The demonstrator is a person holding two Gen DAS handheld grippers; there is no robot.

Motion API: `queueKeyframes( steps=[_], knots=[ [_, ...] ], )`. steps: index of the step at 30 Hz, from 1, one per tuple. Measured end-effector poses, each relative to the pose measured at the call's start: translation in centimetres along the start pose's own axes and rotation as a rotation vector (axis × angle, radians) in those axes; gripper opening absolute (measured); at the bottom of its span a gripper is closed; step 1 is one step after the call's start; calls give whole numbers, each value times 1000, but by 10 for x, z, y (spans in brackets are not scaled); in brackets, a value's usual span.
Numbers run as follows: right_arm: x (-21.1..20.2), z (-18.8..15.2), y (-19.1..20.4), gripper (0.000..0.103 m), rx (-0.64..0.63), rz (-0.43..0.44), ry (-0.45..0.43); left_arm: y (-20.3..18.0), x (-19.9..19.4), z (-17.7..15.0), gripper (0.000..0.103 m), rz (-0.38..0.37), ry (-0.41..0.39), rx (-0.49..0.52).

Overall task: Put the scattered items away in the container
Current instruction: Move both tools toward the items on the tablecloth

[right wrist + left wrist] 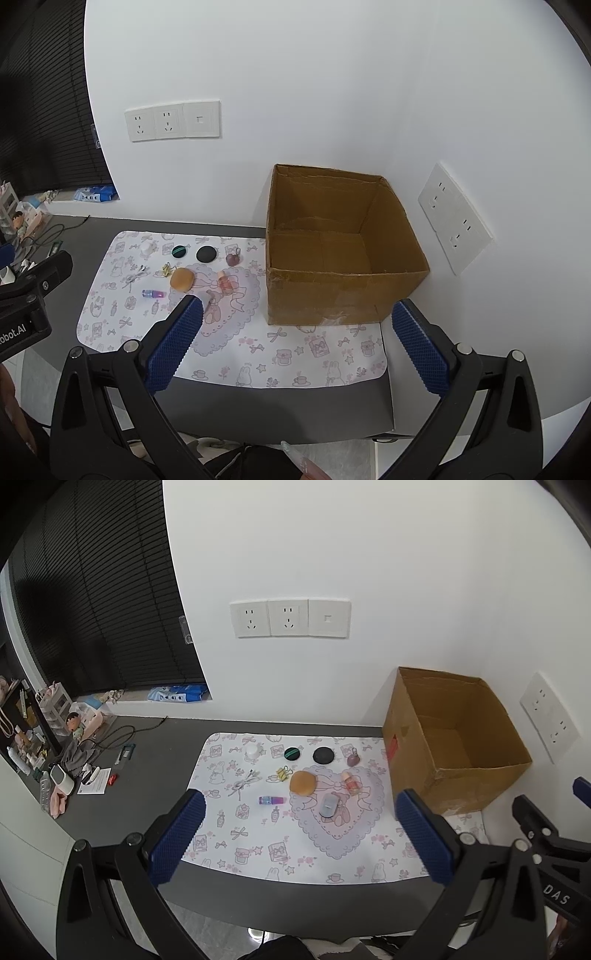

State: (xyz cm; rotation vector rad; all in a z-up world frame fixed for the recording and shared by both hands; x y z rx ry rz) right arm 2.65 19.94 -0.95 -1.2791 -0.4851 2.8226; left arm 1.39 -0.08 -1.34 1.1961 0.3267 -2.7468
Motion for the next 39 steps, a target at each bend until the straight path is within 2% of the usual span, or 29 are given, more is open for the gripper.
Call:
queueKeyframes(
  steps=[39],
  knots=[
    [17,6,2,103,-19,28,15,6,8,17,103,41,6,-30]
  ],
)
Point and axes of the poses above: each gripper's, at about its wrist camera, not at the fingertips, and x roughly the way its jaws point, y to its left, z to its top, the point moved 1 cm from there along x, roughly the way its jaws point, and after that the axes turned 15 degrees about -x, right-handed, at the moved point
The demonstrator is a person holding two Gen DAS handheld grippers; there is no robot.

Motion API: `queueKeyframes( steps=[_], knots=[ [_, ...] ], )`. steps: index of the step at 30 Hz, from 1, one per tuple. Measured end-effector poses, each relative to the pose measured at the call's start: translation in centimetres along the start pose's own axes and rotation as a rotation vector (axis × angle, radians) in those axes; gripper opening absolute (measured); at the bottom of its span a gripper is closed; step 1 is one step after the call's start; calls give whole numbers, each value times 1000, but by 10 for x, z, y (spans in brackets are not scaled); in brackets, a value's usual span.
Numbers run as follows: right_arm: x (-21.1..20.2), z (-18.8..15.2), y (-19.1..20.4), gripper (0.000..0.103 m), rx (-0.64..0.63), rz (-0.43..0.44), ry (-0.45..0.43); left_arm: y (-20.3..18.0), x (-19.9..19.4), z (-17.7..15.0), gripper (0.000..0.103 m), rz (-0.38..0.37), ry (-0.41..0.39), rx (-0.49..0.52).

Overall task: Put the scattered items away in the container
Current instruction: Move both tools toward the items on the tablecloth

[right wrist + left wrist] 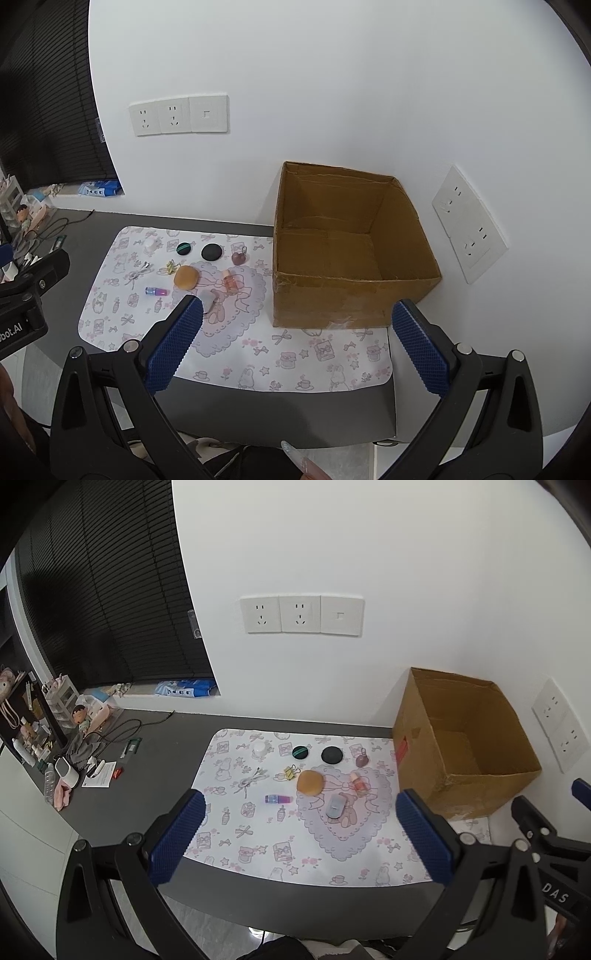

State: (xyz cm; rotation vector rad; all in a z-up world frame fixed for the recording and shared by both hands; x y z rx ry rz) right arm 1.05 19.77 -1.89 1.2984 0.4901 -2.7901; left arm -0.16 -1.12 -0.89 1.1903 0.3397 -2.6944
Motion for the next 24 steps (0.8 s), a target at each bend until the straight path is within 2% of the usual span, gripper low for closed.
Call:
queueKeyframes(
  steps=[9,15,19,24],
  knots=[
    [20,20,37,103,13,20,20,48,30,21,103,-6,28,16],
    [48,48,81,103,37,13,42,72,78,39,103,-23,80,92],
    [72,56,106,103,15,14,88,78,99,46,103,-65,120,103],
    [90,61,119,103,2,27,112,77,109,56,103,-78,96,117]
  ],
)
Point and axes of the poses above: each gripper's, at about its wrist camera, not at the fingertips, and x roughly the way its jaws point, y to its left, z to its top, the point moved 1 cm from there along x, roughly the way its jaws point, and after that the axes turned 15 degrees about -x, right-handed, at the moved point
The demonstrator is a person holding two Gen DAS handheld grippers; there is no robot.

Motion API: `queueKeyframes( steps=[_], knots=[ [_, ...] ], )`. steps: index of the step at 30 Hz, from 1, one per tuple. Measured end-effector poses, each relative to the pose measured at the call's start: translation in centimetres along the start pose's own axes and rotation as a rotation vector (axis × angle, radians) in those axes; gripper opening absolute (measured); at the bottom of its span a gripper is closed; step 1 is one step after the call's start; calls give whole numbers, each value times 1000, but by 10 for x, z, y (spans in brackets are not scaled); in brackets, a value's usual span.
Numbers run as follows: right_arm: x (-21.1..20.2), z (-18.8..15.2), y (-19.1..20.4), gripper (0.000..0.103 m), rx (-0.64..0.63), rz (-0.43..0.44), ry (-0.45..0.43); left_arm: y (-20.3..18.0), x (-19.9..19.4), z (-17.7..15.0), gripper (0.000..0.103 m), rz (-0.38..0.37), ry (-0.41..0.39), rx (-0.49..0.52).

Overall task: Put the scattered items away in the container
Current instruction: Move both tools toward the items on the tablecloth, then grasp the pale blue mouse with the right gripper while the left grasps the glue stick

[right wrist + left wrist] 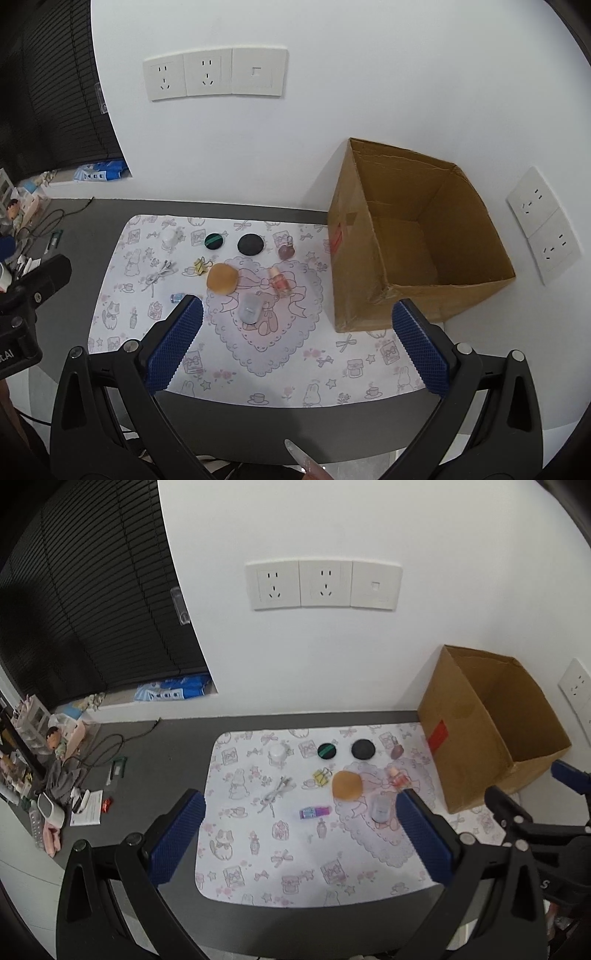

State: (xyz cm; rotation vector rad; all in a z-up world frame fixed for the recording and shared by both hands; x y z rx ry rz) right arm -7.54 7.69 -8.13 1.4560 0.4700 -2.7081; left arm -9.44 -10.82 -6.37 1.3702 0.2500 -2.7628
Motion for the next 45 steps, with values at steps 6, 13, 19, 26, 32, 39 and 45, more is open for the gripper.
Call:
queueKeyframes(
  steps=[6,13,19,26,32,39,45],
  knots=[
    [12,9,6,103,-12,7,-11,7,17,9,103,-16,31,-21],
    [30,12,15,103,-30,6,-23,10,41,3,103,-19,53,0],
    [62,7,32,103,-78,14,-33,17,85,-12,103,18,57,27],
    [118,-9,46,103,-86,58,-14,25,155,-39,103,25,103,20],
    [177,-27,54,103,-73,90,40,28,213,-63,103,46,136,19],
    [234,-47,55,103,-36,112,91,30,262,-87,103,47,161,40],
    [270,-63,61,103,-19,130,126,30,291,-99,103,52,159,60]
  ],
)
Point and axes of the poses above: each gripper's, at about its wrist camera, not at the fingertips, and x roughly the way its jaws point, y to its left, z to its top, the point moved 1 cm from there along x, roughly the way its jaws point, and after that the axes turned 15 degrees about -x, right-handed, at the moved point
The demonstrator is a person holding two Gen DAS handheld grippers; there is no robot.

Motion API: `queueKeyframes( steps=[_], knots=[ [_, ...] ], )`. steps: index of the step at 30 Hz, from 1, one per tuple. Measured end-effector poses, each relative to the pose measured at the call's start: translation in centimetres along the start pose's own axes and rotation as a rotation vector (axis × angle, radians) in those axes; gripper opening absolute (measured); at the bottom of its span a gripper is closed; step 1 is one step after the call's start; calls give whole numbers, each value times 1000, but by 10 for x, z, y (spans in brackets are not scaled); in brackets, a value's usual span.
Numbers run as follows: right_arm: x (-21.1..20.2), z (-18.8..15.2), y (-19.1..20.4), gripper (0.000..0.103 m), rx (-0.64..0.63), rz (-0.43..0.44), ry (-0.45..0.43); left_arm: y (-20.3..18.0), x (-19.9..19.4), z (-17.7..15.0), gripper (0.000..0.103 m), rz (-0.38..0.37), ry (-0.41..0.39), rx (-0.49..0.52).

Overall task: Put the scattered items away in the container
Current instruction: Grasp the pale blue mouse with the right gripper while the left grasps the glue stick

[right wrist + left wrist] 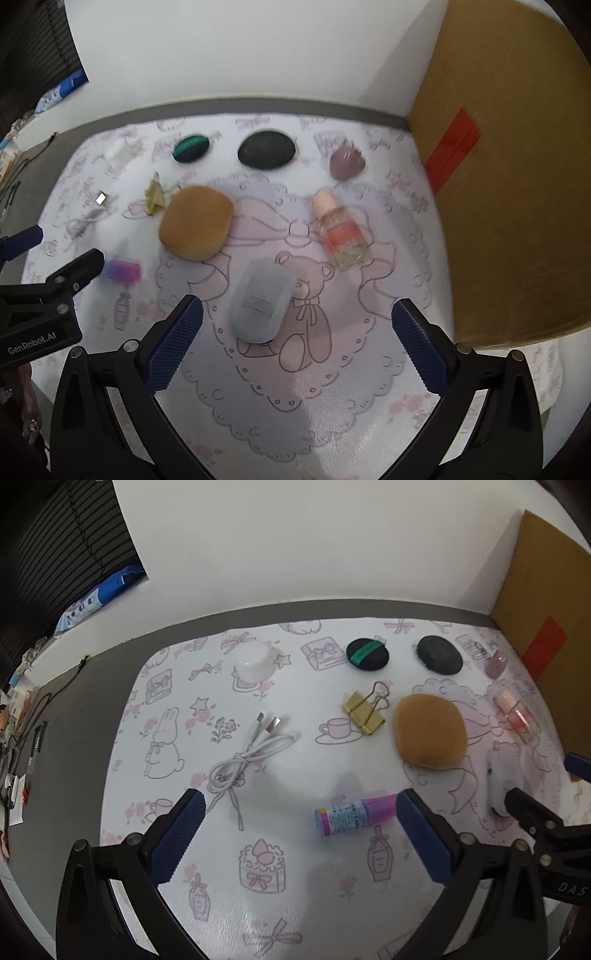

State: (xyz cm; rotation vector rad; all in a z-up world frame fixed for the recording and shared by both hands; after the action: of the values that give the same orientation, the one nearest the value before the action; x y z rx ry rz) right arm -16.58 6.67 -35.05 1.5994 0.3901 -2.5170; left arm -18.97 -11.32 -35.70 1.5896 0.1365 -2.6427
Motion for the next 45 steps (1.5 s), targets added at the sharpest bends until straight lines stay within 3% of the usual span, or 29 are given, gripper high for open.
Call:
queueKeyframes(
  steps=[8,17,20,23,30,32,34,36,39,41,45],
  knots=[
    [31,-3,5,103,6,32,29,-8,12,-5,103,-38,-47,19],
    [34,-2,2,103,12,37,22,-2,19,1,103,-90,14,-14],
    [34,0,2,103,11,38,24,-4,31,-2,103,-90,68,5],
    [34,1,2,103,6,41,23,-10,26,-9,103,-73,1,75],
    [37,0,0,103,-3,43,23,-4,28,-6,103,-91,52,24],
    [38,-2,1,103,-5,44,26,-5,27,-5,101,-90,60,21],
    [38,-1,1,101,-7,44,27,-8,25,-7,90,-96,59,32],
    [35,1,1,94,-14,48,28,-12,20,-9,78,-106,58,51],
    [29,5,3,71,-28,52,23,-22,15,-14,57,-120,54,81],
    [26,8,6,44,-44,55,20,-26,13,-16,57,-96,45,91],
    [26,10,6,41,-49,60,23,-22,14,-12,57,-108,67,51]
  ],
)
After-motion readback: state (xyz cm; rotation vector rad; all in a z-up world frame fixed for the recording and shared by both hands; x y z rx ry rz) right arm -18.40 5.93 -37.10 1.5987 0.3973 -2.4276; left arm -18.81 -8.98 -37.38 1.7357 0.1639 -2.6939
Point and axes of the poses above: each gripper's, at about its wrist camera, not at the fingertips, and x roughly the way its jaws point, y to its left, z to its top, the point moved 1 cm from there along x, roughly the way its jaws point, and after that the axes turned 15 degrees about -x, right-handed, at the moved point
